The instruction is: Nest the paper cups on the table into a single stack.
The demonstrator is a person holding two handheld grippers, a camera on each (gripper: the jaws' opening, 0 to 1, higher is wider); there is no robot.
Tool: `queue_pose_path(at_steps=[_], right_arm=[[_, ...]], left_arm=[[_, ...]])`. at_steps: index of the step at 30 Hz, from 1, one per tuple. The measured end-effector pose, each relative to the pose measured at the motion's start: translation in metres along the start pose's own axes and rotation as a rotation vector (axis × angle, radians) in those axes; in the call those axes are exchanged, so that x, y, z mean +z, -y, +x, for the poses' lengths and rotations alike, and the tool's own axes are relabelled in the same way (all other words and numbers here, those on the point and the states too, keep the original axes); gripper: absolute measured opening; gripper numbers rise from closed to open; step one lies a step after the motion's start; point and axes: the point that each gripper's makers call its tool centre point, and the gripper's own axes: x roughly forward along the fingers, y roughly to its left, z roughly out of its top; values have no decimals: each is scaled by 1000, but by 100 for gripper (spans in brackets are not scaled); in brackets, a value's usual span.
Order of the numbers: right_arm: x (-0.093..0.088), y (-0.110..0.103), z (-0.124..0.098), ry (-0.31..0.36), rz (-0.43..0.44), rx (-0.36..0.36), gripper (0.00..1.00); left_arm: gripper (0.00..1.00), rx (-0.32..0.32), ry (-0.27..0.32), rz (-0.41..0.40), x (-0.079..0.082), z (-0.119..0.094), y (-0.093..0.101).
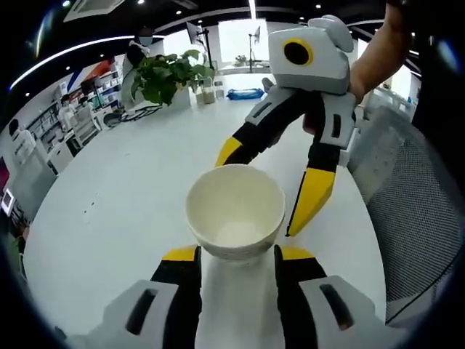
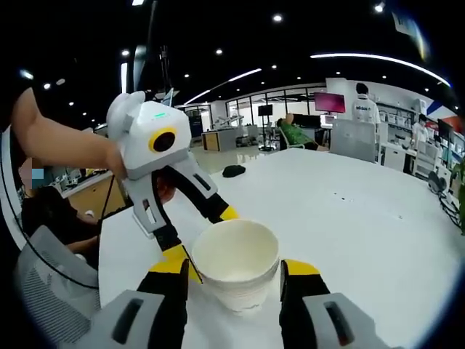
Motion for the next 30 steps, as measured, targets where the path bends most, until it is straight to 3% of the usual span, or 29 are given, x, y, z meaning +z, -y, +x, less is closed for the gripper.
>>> queue_pose_path(at_steps=[7, 13, 22, 30], right_arm=[[-3, -2, -11, -4, -2, -9, 53], [-6, -3, -21, -4, 6, -18, 57], [-11, -14, -41, 3, 21, -41, 64], [-21, -15, -64, 18, 42, -81, 70]], left_arm=[[40, 9, -10, -19, -6, -8, 6], [42, 41, 14, -62, -6, -16, 12], [47, 107, 114, -199, -1, -34, 23], [55, 180, 182, -268, 7, -51, 39]])
